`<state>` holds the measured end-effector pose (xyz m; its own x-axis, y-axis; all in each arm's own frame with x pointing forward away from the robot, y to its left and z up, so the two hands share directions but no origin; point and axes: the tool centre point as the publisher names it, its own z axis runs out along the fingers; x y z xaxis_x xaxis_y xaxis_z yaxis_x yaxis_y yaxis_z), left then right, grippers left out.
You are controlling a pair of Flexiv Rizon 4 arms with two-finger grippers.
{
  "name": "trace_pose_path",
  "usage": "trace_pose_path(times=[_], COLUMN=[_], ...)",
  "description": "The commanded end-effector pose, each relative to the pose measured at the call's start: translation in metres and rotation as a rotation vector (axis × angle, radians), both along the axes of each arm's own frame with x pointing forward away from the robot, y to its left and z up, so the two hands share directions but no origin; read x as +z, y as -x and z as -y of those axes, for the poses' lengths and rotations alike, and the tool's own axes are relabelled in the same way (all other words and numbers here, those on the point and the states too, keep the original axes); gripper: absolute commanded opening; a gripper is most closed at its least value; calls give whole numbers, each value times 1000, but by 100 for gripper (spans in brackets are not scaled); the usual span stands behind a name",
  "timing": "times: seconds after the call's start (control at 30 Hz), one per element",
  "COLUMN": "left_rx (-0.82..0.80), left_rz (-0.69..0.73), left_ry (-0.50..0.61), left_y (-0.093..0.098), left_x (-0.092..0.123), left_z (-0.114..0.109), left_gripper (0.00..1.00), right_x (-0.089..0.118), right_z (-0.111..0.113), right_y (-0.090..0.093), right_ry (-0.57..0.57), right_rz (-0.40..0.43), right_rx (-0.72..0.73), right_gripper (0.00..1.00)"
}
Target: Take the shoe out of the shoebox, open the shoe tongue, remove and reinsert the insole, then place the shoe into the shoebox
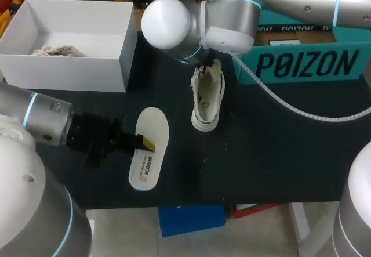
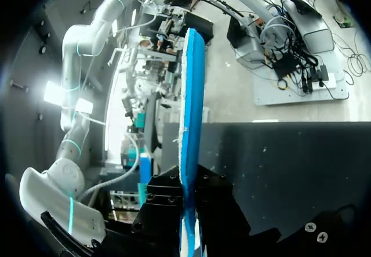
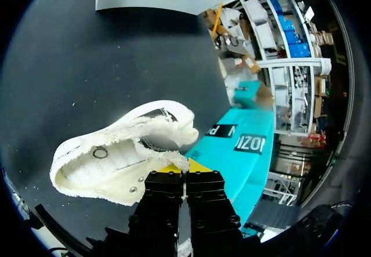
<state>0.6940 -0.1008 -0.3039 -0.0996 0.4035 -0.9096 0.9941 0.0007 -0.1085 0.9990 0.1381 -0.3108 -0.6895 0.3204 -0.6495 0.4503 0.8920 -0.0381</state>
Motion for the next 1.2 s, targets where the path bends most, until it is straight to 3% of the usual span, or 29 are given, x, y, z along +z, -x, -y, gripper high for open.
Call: trace_pose_path(times=[0.03, 0.73, 1.2], left_rx=[-1, -1, -1], left_rz=[0, 0, 0], left_ry=[-5, -5, -5], left_y=[0, 0, 0], left_x=[1, 1, 1], left_z=[1, 1, 1], left_gripper=[0, 0, 0], right_x=[-6, -21, -39], right_z=[-9, -10, -16], right_y=[-11, -42, -55], right_ry=[15, 53, 5], right_rz=[-19, -58, -112], right_rx=[5, 71, 125], right_gripper=[0, 0, 0])
